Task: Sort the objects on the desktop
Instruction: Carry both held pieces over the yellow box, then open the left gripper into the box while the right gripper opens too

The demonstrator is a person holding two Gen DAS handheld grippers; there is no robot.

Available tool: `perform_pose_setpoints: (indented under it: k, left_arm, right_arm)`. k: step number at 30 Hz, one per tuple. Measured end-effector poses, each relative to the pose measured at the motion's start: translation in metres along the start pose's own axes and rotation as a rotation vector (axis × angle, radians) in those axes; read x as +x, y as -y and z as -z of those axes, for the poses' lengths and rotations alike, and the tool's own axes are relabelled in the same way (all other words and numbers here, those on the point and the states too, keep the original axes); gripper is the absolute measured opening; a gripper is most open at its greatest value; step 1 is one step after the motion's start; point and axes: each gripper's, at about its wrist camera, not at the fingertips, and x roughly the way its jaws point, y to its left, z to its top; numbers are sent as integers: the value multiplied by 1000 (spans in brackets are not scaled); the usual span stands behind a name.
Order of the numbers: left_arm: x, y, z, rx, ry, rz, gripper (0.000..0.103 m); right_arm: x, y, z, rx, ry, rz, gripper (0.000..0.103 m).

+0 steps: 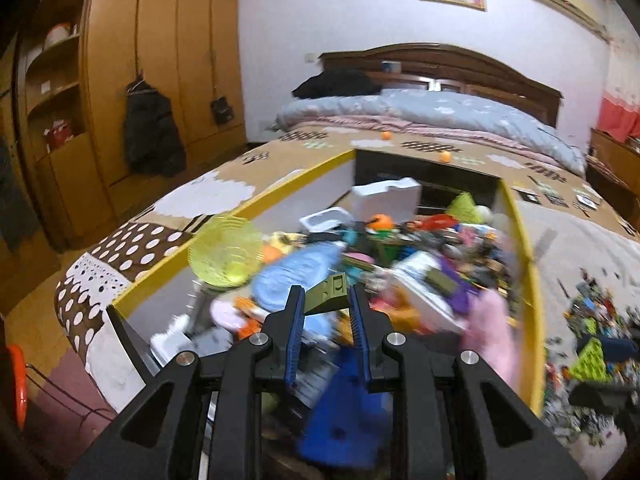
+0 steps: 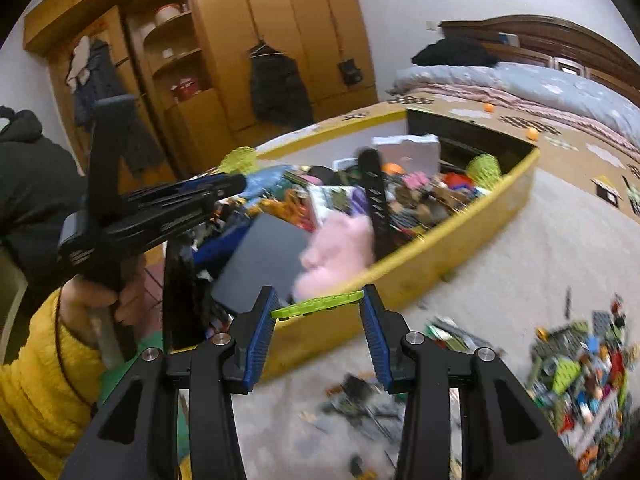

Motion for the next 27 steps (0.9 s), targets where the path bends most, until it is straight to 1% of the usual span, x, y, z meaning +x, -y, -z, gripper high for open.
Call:
perform_pose_setpoints:
  k: [7, 14, 18, 19, 20, 21, 22, 24, 27]
  left_arm:
    - [25, -25, -15, -27, -34, -44, 22]
    - [35, -29, -14, -41, -43, -50, 22]
    - [35, -29, -13, -50, -48, -55, 22]
    - [35, -29, -13, -52, -47, -55, 27]
    - [35, -29, -13, -54, -47, -54, 36]
    - [34, -29, -13, -57, -46, -52, 41]
    - [33, -29, -13, -59, -44, -51, 49]
    - [29, -27, -13, -54, -31, -58, 55]
    - [24, -23, -13, -33, -19, -70, 62]
  right_arm:
    - [35, -19, -23, -23, -19, -16, 43]
    - [59, -21, -35, -25, -30, -1, 43]
    - [65, -24, -38, -43, -30, 9, 43]
    - [65, -26, -39, -49, -28, 13, 44]
    - [66, -27, -39, -57, -30, 15, 44]
    - [66, -28, -39, -62, -31, 16, 45]
    - [66, -28, -39, -63, -32, 15, 48]
    - [66, -29, -39, -60, -33, 6, 50]
    - [66, -29, -38, -58, -36, -1, 51]
